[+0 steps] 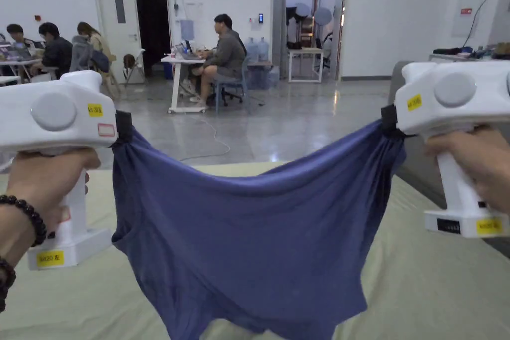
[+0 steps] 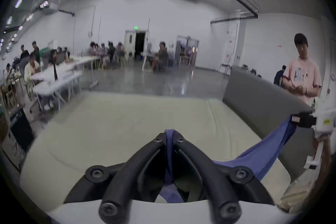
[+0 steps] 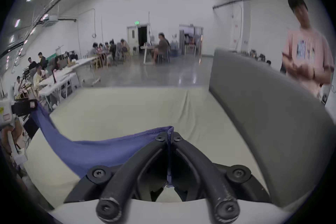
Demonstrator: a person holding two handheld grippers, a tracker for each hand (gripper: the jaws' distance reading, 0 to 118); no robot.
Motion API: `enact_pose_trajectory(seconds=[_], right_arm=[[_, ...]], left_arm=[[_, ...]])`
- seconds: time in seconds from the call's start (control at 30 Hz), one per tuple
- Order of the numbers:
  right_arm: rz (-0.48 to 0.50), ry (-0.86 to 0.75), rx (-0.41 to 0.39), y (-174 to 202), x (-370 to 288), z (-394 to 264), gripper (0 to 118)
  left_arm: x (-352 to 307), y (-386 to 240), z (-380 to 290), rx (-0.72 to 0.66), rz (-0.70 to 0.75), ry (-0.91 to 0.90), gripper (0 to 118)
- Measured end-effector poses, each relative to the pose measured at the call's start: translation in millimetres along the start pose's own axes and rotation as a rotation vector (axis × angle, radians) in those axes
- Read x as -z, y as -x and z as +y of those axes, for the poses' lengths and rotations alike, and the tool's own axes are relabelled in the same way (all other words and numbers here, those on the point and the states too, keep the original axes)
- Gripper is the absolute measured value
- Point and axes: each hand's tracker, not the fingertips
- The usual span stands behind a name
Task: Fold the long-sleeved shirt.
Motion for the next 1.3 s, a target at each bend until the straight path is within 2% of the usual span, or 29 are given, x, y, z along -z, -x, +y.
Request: enact_pose_trajectory(seconds=[0.13,0.27,0.4,0.47,0.57,0.83,0.97,1.1,1.2,1.3], right_arm=[[-0.035,-0.1,0.008,-0.8,2.0,102.2,0],[-0.085,-0.167,-0.001,-0.5,-12.4,167.1,0],[-0.031,-0.199,0.08,-10.2,-20.3,192.4,0],[-0.014,-0.188,0.087,-13.0,-19.2,195.7,0],[-0.041,-0.171,0.079,-12.2,-10.0,192.4,0],[-0.016,-0.107,0.071,-9.4,31.0,137.8,0],[0.002,-0.016,0.094,-5.4,71.7,80.5,0],[0.004,0.125,0.081,4.0,112.5,4.1,0],[0.016,0.189,0.115,5.2,129.6,-43.5,0],[0.026,0.214,0.133,2.6,128.9,-73.8,0]], left_arm=[[-2.5,-0.7,87.7,-0.054,-0.005,-0.119,0],[-12.6,-3.8,150.9,-0.042,0.083,-0.21,0],[-18.8,-5.4,186.3,-0.081,0.094,-0.206,0],[-25.9,-11.4,187.9,-0.099,0.093,-0.199,0],[-27.8,-14.1,186.0,-0.106,0.082,-0.211,0],[-1.8,-8.4,131.2,-0.081,0.106,-0.149,0],[33.1,9.0,73.9,-0.057,0.097,-0.09,0],[63.7,24.5,-1.6,-0.058,0.103,0.02,0],[73.5,32.3,-43.6,-0.08,0.116,0.102,0],[65.4,39.1,-63.6,-0.104,0.111,0.106,0]])
